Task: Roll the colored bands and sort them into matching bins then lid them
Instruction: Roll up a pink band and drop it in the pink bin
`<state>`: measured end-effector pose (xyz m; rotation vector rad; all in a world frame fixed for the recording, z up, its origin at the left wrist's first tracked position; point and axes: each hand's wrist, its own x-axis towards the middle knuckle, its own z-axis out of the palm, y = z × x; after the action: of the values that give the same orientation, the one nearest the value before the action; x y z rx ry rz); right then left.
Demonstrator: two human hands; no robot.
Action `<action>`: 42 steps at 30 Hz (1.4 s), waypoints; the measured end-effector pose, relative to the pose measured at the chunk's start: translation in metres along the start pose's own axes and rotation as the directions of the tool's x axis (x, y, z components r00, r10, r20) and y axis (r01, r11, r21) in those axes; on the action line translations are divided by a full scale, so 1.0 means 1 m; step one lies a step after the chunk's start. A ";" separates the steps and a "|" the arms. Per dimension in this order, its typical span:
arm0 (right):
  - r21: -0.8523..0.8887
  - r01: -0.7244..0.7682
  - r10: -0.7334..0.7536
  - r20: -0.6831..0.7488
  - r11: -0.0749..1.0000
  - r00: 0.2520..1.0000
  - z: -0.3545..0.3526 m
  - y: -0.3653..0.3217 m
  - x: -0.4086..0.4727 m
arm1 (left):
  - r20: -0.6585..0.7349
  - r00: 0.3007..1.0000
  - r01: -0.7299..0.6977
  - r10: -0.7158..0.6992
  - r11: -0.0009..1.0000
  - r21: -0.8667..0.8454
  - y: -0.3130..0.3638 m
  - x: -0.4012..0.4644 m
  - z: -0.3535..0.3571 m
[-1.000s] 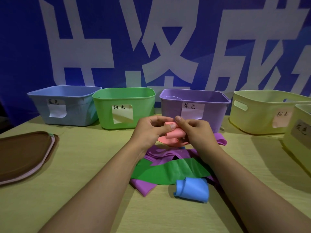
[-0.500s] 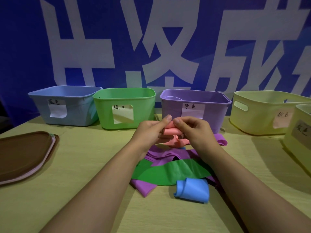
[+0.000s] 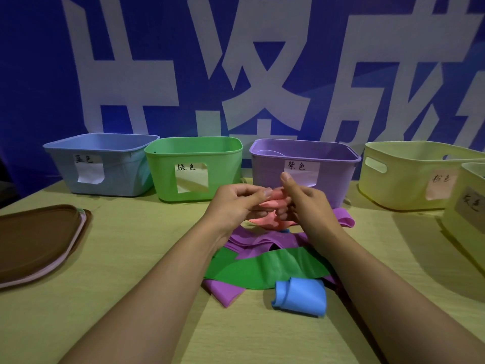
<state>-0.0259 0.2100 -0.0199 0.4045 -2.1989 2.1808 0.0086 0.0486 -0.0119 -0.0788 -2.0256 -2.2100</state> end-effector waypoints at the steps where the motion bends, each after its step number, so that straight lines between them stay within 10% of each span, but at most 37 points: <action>1: -0.006 -0.018 0.018 -0.007 1.000 1.000 0.000 0.000 0.000 | 0.011 1.000 -0.006 0.006 1.000 0.005 -0.001 0.000 0.000; 42: 0.213 -0.100 0.071 0.143 0.972 0.987 -0.002 -0.008 -0.005 | -0.047 0.999 -0.010 0.001 0.982 -0.187 0.005 -0.001 -0.006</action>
<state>-0.0196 0.2133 -0.0129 0.4837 -2.0789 2.5260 0.0104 0.0421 -0.0072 -0.0526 -1.7874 -2.3697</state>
